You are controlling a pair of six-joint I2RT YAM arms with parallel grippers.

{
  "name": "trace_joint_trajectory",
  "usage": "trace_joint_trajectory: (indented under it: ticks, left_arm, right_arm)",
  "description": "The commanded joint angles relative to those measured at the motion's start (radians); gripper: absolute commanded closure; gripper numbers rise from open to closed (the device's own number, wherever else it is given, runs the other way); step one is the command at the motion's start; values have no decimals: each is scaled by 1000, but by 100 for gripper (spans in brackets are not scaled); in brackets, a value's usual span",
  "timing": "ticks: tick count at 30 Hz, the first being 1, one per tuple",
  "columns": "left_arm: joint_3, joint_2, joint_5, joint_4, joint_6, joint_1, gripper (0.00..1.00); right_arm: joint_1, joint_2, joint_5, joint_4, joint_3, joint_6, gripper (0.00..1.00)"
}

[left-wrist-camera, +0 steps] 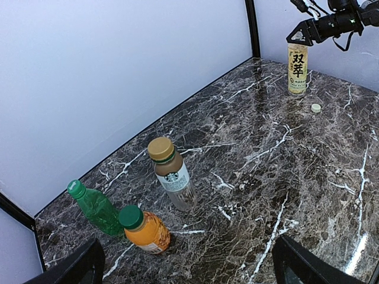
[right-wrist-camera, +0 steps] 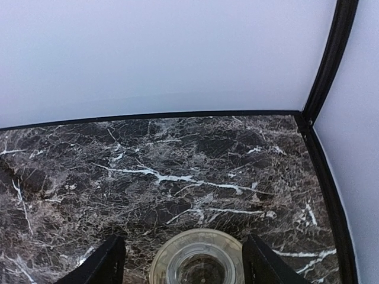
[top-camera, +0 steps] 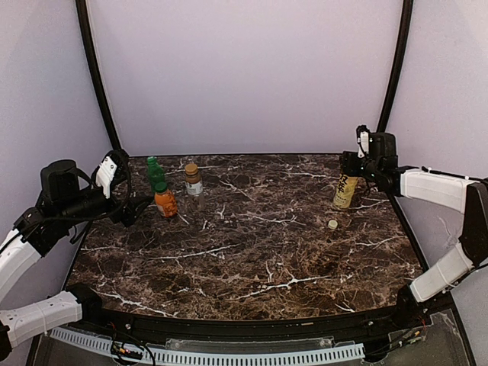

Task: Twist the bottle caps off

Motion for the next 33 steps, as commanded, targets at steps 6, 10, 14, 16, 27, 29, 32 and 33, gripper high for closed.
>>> trace_joint_trajectory:
  ticks: [6, 10, 14, 16, 27, 29, 32, 33]
  left_arm:
    - [-66, -47, 3, 10, -103, 43, 0]
    - [-146, -111, -22, 30, -225, 133, 0]
    - [-227, -190, -61, 47, -364, 263, 0]
    - [-257, -220, -67, 47, -419, 317, 0]
    - [-382, -304, 0, 80, -508, 461, 0]
    - [-396, -306, 34, 110, -501, 469, 0]
    - [-410, -311, 63, 129, -506, 478, 0]
    - [-410, -312, 68, 131, -505, 479, 0]
  right_arm:
    - [-6, -89, 22, -90, 127, -22, 5]
    - [-2, -110, -95, -113, 253, 7, 8]
    - [70, -20, -289, -141, 419, 48, 14]
    - [156, 65, -312, -189, 526, 4, 14]
    - [536, 651, -396, -358, 1153, -120, 10]
    - [566, 746, -417, -338, 1238, -105, 10]
    - [604, 897, -420, -322, 1373, -100, 9]
    - [612, 936, -419, -312, 1404, -96, 9]
